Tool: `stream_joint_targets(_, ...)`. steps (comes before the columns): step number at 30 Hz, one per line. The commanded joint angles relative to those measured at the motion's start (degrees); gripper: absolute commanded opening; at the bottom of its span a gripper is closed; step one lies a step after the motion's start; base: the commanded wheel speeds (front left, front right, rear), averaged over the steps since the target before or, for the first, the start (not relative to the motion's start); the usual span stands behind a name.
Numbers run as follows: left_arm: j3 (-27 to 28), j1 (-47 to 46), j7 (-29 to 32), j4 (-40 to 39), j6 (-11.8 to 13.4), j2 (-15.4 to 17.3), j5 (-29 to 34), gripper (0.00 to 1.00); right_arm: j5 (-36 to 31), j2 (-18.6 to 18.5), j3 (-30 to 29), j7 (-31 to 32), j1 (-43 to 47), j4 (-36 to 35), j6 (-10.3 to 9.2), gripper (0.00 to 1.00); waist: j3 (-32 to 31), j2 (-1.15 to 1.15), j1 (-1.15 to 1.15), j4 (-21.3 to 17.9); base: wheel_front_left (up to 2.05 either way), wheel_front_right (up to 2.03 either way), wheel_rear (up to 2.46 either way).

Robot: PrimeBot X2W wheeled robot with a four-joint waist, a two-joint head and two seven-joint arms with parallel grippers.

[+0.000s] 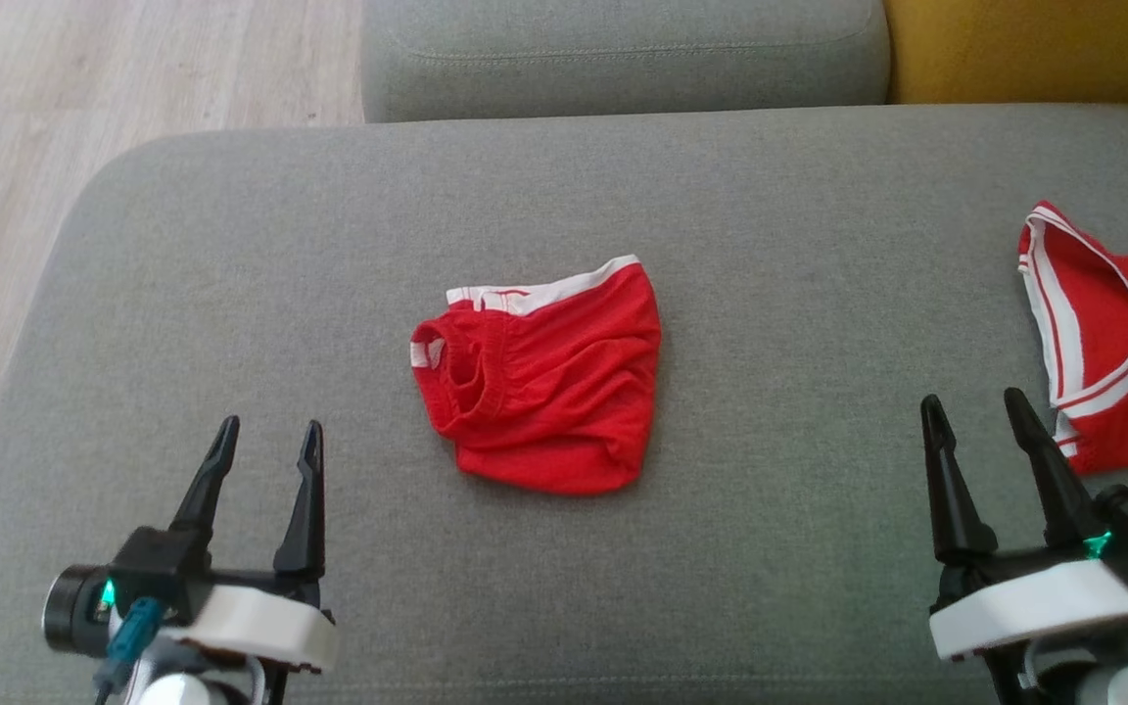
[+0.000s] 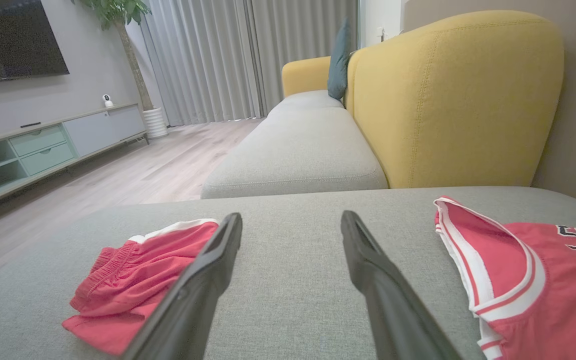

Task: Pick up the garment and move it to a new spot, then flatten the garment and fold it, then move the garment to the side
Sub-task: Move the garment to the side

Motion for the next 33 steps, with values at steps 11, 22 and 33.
stream_joint_targets(11, 0.88, -7.33, -1.05, -3.66, 0.26, 1.38, 1.23, 1.0, -0.49, -0.32, 2.34, 1.87, -6.72, 3.52, -0.04, 1.0, 5.26, 0.0, 0.0, 3.5, 0.0, 0.0, 0.0)
stream_joint_targets(22, -0.73, -12.36, -1.76, -4.61, -0.74, -0.41, 1.4, 1.0, 3.43, -0.32, 9.85, -1.43, -20.11, 24.21, -0.04, 1.0, 9.92, 0.0, 0.0, 9.23, 0.0, 0.0, 0.0)
stream_joint_targets(33, -0.76, -13.45, -1.79, -5.49, -1.4, -1.93, 1.93, 1.0, 13.44, -0.32, 17.71, -4.1, -31.83, 47.43, -0.04, 1.0, 11.59, 0.0, 0.0, 12.39, 0.0, 0.0, 0.0)
